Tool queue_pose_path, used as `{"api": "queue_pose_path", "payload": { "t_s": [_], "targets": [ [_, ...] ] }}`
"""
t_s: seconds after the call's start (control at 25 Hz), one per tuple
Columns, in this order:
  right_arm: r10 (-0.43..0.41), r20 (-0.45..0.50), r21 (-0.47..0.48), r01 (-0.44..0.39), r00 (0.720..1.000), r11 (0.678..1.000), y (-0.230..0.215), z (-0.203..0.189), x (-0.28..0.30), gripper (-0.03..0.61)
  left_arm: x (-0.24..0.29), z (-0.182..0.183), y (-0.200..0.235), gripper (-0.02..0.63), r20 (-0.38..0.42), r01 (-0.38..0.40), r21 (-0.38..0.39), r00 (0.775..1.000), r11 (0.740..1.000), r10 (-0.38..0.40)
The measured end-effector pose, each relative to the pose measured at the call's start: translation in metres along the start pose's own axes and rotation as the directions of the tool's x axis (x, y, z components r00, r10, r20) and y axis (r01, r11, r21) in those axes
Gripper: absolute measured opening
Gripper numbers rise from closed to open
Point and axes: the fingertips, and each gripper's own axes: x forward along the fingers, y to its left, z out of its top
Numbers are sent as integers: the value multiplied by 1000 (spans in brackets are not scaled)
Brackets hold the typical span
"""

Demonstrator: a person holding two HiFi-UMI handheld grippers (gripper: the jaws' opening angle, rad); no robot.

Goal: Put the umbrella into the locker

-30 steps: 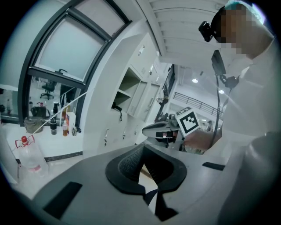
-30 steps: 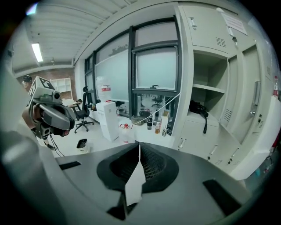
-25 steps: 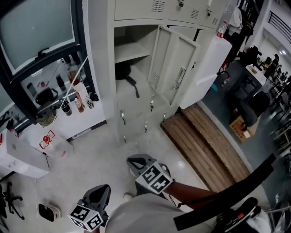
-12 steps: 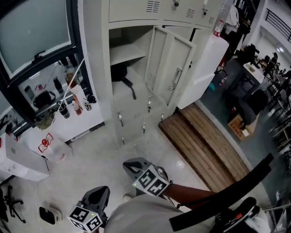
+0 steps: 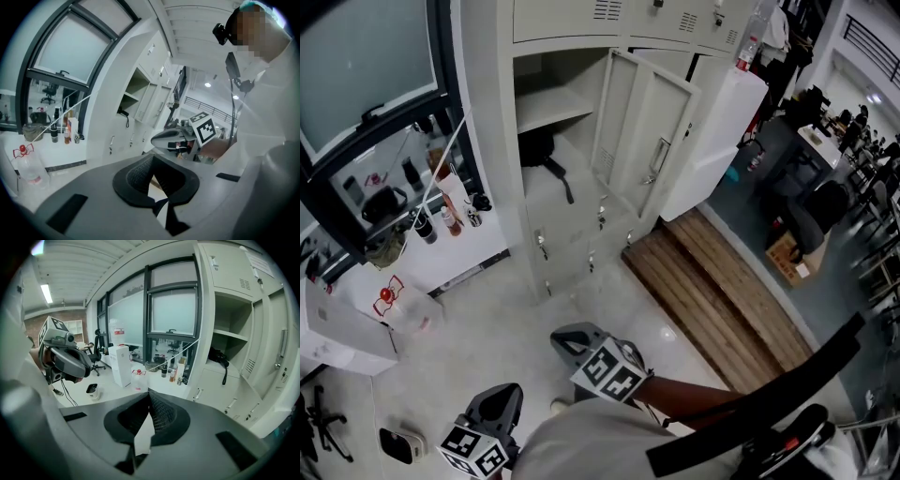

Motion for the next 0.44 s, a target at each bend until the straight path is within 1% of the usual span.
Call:
{"api": "queue_pose_path", "payload": {
  "t_s": [0.2,0.44],
  "targets": [
    [3,-4,12,-3,1000,1000,-12,-4,3,17,11,4,3,11,-4,2,-5,1000,1000,-2],
    [-11,-12,71,12,1000,997,-36,-12,7,17,33,10,11,11,-31,18,-8,999,1000,-18]
  ]
}}
